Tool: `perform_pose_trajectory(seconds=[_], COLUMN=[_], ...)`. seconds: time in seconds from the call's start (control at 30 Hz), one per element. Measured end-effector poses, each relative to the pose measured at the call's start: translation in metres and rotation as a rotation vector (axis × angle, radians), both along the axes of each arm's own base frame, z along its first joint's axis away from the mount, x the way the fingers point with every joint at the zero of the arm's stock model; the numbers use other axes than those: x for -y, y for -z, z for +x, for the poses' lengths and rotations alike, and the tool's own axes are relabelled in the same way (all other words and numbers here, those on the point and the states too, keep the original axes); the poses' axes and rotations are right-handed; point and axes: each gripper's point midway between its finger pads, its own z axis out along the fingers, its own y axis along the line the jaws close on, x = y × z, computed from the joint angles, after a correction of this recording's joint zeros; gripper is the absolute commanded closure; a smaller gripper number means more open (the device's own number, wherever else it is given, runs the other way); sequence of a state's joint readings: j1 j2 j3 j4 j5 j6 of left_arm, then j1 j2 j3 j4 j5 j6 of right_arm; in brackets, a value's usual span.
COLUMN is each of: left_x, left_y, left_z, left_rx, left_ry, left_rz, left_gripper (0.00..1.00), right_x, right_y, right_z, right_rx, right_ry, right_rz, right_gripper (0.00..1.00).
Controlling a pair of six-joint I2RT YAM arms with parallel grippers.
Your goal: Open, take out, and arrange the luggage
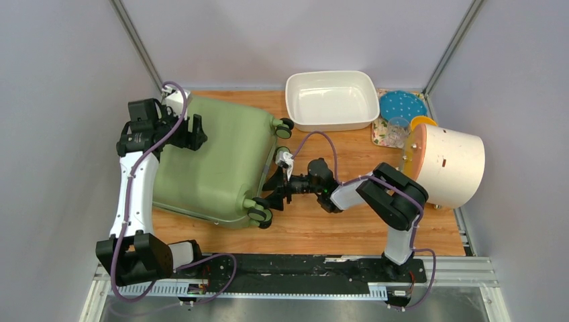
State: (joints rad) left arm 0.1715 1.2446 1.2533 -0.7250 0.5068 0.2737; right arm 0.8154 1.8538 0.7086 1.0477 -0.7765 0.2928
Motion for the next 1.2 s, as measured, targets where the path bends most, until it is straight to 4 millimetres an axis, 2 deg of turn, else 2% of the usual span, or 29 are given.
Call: perform_pose_trajectory(seconds=[0.17, 0.27, 0.47, 0.5, 0.6, 0.77, 1.0, 1.1, 1.2], left_x=[-0.002, -0.002, -0.003, -0.003, -0.003, -0.004, -0.009, -0.011, -0.013], left_y=[0.000, 0.000, 0.001, 0.001, 0.001, 0.002, 0.003, 0.004, 0.005], left_z=[0.000, 0.000, 0.000, 0.000, 0.000, 0.001, 0.006, 0.009, 0.013], left_rx=[0.002, 0.004, 0.006, 0.006, 0.005, 0.006, 0.012, 0.010, 0.008], left_ry=[-0.007, -0.005, 0.001, 0.002, 0.004, 0.000, -0.015, -0.023, -0.030], left_rz=[0.014, 0.019, 0.031, 0.033, 0.034, 0.041, 0.064, 0.071, 0.076], left_gripper=[0.19, 0.19, 0.19, 0.19, 0.20, 0.20, 0.21, 0.22, 0.22], right_x=[-0.004, -0.005, -0.005, -0.005, -0.005, -0.002, 0.005, 0.008, 0.013], right_y=[0.004, 0.008, 0.011, 0.010, 0.011, 0.012, 0.008, 0.009, 0.008], right_z=[-0.010, -0.014, -0.014, -0.015, -0.019, -0.022, -0.014, -0.006, 0.012], right_rx=[-0.024, -0.040, -0.047, -0.044, -0.045, -0.037, -0.015, 0.020, 0.064], right_ry=[-0.024, -0.033, -0.013, -0.014, -0.022, -0.014, 0.043, 0.085, 0.160], right_rz=[0.005, 0.000, 0.002, 0.004, 0.005, 0.009, 0.012, 0.005, -0.007], right_gripper=[0.39, 0.47, 0.79, 0.89, 0.99, 1.00, 1.00, 1.00, 1.00])
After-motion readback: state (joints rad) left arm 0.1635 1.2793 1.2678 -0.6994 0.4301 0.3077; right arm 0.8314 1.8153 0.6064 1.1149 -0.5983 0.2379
